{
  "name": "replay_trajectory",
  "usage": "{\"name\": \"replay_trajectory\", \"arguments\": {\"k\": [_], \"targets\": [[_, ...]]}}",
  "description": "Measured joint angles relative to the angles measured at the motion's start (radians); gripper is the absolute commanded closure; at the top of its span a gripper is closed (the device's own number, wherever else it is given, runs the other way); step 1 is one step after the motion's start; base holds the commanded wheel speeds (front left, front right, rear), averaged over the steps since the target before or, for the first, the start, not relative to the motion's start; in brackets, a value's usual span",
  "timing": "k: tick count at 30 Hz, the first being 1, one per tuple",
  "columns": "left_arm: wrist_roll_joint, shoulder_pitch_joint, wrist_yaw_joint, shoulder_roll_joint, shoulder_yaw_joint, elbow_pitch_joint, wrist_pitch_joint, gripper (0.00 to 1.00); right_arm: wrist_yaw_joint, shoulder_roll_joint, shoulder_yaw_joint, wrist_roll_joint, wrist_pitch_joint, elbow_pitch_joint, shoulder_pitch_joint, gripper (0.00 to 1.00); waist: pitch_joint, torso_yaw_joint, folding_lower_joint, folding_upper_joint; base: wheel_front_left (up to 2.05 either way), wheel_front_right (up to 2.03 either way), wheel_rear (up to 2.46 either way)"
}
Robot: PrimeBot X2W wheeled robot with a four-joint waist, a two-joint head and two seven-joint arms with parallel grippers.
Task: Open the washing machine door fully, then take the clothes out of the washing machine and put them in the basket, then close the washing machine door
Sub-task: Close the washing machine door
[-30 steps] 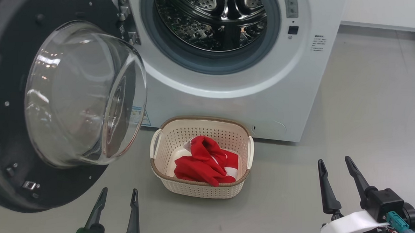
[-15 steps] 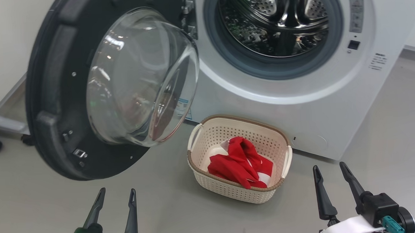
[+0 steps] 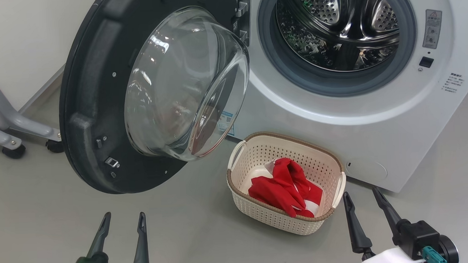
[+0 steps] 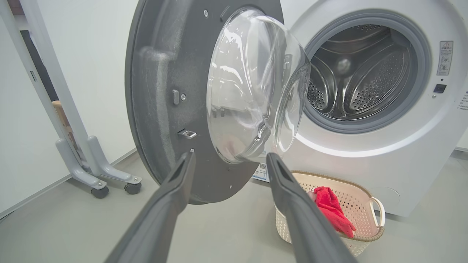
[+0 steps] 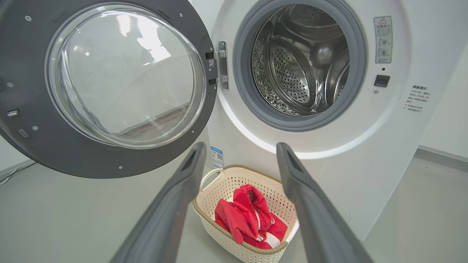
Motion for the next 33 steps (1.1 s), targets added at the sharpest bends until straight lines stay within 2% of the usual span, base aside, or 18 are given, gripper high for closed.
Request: {"name": "replay_trajectory", "arguments": {"k": [14, 15, 16, 17, 18, 27, 30, 33], "targets": [[0.0, 0.005, 0.0, 0.002, -0.001, -0.007, 0.0, 0.0, 0.0, 0.0, 0.005, 0.0, 0.0, 0.004, 0.0, 0.0, 0.001, -0.008, 0.0, 0.0, 0.0, 0.0, 0.0], [-0.003, 0.005, 0.0, 0.002, -0.002, -0.007, 0.002, 0.1, 0.0, 0.0, 0.005, 0.0, 0.0, 0.004, 0.0, 0.0, 0.001, -0.008, 0.0, 0.0, 0.0, 0.0, 0.0], [-0.003, 0.005, 0.0, 0.002, -0.002, -0.007, 0.002, 0.52, 0.0, 0.0, 0.005, 0.0, 0.0, 0.004, 0.0, 0.0, 0.001, -0.008, 0.0, 0.0, 0.0, 0.0, 0.0], [-0.022, 0.006, -0.001, 0.002, -0.005, -0.006, 0.01, 0.7, 0.0, 0.0, 0.005, 0.0, 0.0, 0.004, 0.0, 0.0, 0.002, -0.009, 0.0, 0.0, 0.0, 0.0, 0.0], [-0.026, 0.007, -0.001, 0.002, -0.006, -0.006, 0.01, 1.0, 0.0, 0.0, 0.005, 0.0, 0.0, 0.004, 0.0, 0.0, 0.002, -0.009, 0.0, 0.0, 0.0, 0.0, 0.0], [-0.042, 0.01, -0.025, 0.003, -0.018, -0.013, 0.011, 1.0, -0.002, 0.0, 0.005, 0.0, 0.0, 0.004, -0.001, 0.0, 0.003, -0.008, 0.0, 0.0, 0.0, 0.0, 0.0], [-0.147, 0.01, -0.056, 0.001, -0.02, -0.024, 0.036, 1.0, -0.002, 0.0, 0.005, 0.0, 0.0, 0.004, -0.001, 0.0, 0.004, -0.007, 0.0, 0.0, 0.0, 0.0, 0.0], [-0.3, 0.011, -0.088, -0.003, -0.016, -0.05, 0.05, 1.0, -0.002, 0.0, 0.006, 0.0, 0.0, 0.004, -0.001, 0.0, 0.005, -0.005, 0.0, 0.0, 0.0, 0.0, 0.0]]}}
